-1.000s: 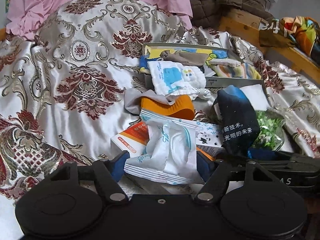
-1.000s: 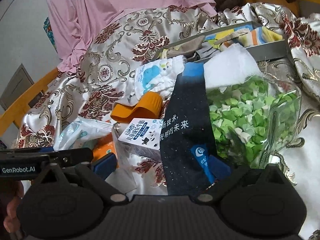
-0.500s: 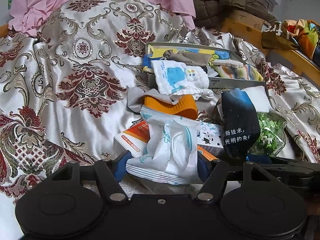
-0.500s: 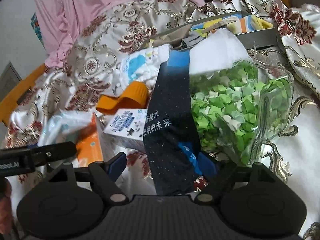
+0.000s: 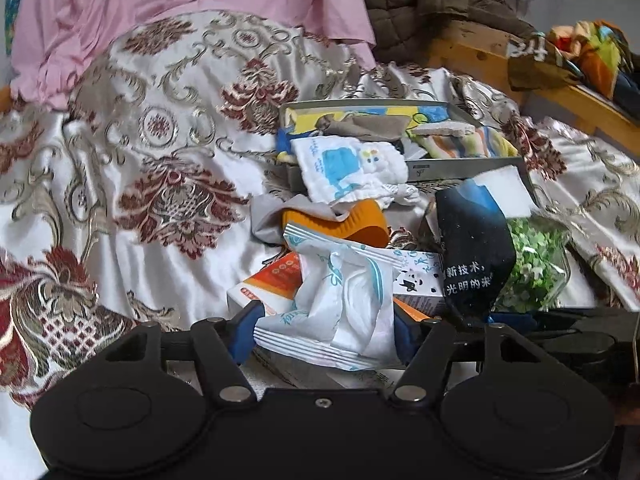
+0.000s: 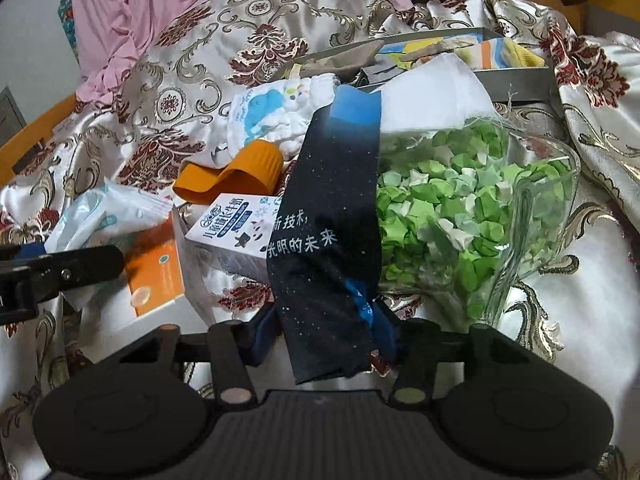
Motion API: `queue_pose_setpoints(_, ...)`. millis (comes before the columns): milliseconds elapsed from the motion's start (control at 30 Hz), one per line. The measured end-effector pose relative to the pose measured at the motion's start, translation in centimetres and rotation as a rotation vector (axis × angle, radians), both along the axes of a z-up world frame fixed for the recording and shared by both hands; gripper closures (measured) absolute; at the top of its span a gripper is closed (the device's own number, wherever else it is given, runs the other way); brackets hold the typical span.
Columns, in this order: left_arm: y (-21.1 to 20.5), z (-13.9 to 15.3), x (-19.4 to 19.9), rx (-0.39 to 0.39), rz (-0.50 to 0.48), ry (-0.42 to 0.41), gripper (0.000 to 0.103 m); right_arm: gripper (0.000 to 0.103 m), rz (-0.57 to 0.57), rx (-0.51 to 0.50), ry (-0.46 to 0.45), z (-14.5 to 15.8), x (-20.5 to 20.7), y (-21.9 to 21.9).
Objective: Organize soft objects
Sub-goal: 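Grasp the white printed packet with the left tool while the right tool grasps the black sock, then carry the packet into the tray and open the left tool while the right tool drops the black sock there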
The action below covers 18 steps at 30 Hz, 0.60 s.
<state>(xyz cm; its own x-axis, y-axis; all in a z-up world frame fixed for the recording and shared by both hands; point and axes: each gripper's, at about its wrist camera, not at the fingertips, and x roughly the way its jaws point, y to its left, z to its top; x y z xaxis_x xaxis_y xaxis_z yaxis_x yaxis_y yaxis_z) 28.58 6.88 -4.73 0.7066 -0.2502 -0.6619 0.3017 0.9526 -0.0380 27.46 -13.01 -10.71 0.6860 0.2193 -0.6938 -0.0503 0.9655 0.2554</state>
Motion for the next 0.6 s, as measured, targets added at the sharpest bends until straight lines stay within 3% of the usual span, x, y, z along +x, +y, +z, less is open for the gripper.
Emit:
queue_pose_setpoints(333, -1.5, -0.1, -0.6, 0.017, -0.055, 0.012, 0.038, 0.091, 0.028, 0.022, -0.007, 0.9, -0.7, -0.4)
queue_pose_setpoints(433, -1.2, 0.2, -0.4, -0.027, -0.035, 0.047, 0.038, 0.092, 0.046, 0.010, -0.040, 1.8, -1.5, 0.0)
queue_pose_setpoints(600, -0.5, 1.2, -0.3, -0.099, 0.025, 0.074, 0.038, 0.092, 0.105, -0.116, -0.164, 4.2, -3.5, 1.6)
